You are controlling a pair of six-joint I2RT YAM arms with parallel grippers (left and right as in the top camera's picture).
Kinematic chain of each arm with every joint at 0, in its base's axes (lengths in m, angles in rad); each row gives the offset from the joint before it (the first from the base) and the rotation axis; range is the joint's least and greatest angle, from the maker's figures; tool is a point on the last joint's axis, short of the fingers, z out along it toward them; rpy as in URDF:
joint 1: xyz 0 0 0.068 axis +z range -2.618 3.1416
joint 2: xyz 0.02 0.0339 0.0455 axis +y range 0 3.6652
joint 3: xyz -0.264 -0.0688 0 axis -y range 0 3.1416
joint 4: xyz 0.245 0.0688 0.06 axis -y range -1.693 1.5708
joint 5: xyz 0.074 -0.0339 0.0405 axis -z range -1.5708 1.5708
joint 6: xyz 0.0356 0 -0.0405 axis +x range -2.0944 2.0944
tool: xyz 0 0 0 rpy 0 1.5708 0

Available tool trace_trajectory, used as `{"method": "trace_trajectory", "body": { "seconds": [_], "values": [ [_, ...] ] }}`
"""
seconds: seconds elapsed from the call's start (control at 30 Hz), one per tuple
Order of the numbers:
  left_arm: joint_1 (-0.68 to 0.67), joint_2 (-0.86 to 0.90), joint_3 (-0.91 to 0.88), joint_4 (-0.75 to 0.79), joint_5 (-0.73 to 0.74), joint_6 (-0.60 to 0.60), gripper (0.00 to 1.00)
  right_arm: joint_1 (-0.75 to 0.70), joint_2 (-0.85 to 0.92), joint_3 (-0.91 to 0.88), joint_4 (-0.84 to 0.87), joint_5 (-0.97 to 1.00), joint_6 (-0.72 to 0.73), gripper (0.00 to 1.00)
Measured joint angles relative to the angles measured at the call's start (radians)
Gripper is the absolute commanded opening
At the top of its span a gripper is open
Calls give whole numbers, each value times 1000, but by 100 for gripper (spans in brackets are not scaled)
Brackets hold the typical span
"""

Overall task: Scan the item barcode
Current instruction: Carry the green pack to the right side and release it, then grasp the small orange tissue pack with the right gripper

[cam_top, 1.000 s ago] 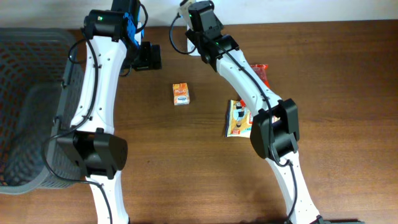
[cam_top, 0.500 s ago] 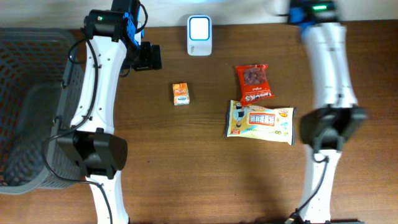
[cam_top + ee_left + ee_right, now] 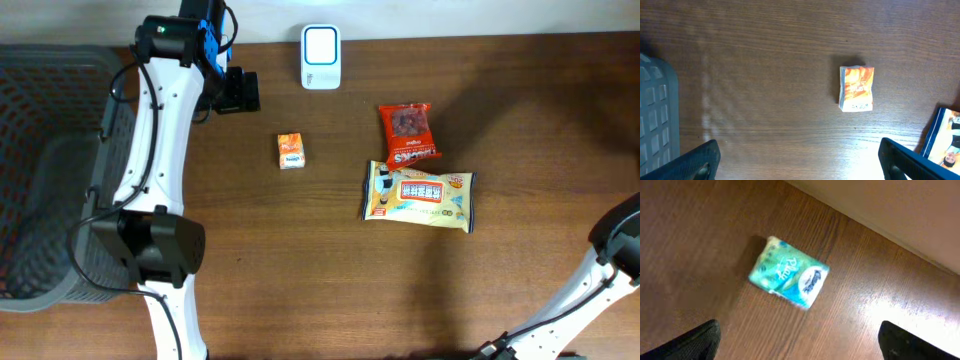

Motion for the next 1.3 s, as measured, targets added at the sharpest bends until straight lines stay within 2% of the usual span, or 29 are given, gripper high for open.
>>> {"method": "trace_trajectory", "body": {
  "seconds": [0.07,0.1,0.17,0.23,0.3,0.4,0.47,0.5,0.53,0.63,0.7,0.73,0.77,0.93,1.03,1.07,1.1,1.17,1.23,1.3],
  "values": [
    [0,0,0,0,0,0,99,-2,-4,35,-84,-56,-1,99],
    [0,0,0,1,0,0,99,-2,-28,72,-110,-160,-2,99],
    [0,0,0,0,0,0,99,10,-104,99,-171,-502,-14,96],
    [0,0,0,0,0,0,99,129,-177,117,-238,-953,-148,97],
    [0,0,0,1,0,0,99,296,-169,107,-332,-1062,-317,97],
    [0,0,0,0,0,0,99,649,-128,105,-336,-1082,-376,99],
    [0,0,0,0,0,0,99,843,-58,105,-281,-1082,-327,100],
    [0,0,0,0,0,0,99,898,-26,105,-248,-1083,-284,93],
    [0,0,0,0,0,0,99,932,2,105,-208,-1082,-245,81],
    [0,0,0,-1,0,0,99,1027,114,105,-137,-1082,-97,69],
    [0,0,0,0,0,0,99,1059,154,105,-127,-1070,-45,62],
    [0,0,0,0,0,0,99,1084,169,105,-123,-1039,-23,51],
    [0,0,0,0,0,0,99,1115,176,105,-119,-966,23,48],
    [0,0,0,0,0,0,99,1175,176,103,-66,-780,145,46],
    [0,0,0,0,0,0,99,1175,179,28,-2,-747,167,47],
    [0,0,0,0,0,0,99,1175,183,-5,10,-751,169,39],
    [0,0,0,1,0,0,99,1175,178,-34,44,-754,175,36],
    [0,0,0,0,0,0,99,1168,172,-35,-1,-734,178,37],
    [0,0,0,0,0,0,99,1122,159,-16,-158,-662,139,48],
    [0,0,0,1,0,0,99,992,158,92,-351,-571,48,53]
  ]
}}
